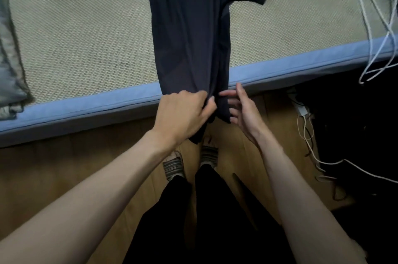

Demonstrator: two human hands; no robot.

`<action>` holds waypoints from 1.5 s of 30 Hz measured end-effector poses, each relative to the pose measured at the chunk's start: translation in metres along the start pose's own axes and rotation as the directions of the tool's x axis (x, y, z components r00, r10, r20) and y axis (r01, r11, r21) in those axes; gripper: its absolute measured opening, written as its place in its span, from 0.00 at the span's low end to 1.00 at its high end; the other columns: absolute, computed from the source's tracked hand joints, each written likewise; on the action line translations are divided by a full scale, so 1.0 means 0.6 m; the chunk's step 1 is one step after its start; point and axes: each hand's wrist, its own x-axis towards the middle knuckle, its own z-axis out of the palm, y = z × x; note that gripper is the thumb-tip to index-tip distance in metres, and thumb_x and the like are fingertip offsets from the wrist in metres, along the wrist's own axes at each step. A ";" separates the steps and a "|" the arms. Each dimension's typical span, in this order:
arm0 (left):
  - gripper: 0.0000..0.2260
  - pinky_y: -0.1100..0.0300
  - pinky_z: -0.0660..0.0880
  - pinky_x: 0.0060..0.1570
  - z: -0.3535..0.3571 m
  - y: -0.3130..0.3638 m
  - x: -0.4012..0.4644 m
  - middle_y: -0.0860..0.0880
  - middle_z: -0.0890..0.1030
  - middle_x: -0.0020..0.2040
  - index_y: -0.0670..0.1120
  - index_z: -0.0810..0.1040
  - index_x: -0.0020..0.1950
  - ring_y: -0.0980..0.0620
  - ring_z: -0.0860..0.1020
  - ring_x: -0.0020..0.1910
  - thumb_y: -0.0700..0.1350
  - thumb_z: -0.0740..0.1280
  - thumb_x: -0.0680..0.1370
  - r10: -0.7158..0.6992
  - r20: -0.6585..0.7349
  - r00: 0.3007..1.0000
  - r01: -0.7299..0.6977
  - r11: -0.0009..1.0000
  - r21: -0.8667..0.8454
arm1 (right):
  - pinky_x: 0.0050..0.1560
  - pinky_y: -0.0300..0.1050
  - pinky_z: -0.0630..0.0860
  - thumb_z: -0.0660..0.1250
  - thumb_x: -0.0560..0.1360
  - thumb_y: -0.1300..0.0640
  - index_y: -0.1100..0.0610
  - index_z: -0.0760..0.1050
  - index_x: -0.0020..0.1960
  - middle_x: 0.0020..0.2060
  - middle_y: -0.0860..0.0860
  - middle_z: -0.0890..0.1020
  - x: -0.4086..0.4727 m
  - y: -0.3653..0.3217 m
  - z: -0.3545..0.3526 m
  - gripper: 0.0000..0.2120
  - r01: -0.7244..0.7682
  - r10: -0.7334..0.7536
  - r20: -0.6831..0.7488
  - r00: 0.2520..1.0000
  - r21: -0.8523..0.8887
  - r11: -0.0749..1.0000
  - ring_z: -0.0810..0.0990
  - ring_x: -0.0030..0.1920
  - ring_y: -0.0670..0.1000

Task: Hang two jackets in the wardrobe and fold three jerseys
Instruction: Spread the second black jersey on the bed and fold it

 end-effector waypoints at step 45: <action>0.09 0.46 0.81 0.56 0.067 -0.240 0.088 0.36 0.85 0.48 0.42 0.78 0.45 0.40 0.84 0.49 0.45 0.75 0.76 -0.466 0.488 0.738 0.663 0.364 -0.654 | 0.49 0.46 0.75 0.69 0.75 0.41 0.52 0.78 0.57 0.49 0.49 0.84 0.083 -0.024 0.008 0.17 -0.140 -0.217 -0.328 0.919 -0.789 0.599 0.80 0.49 0.53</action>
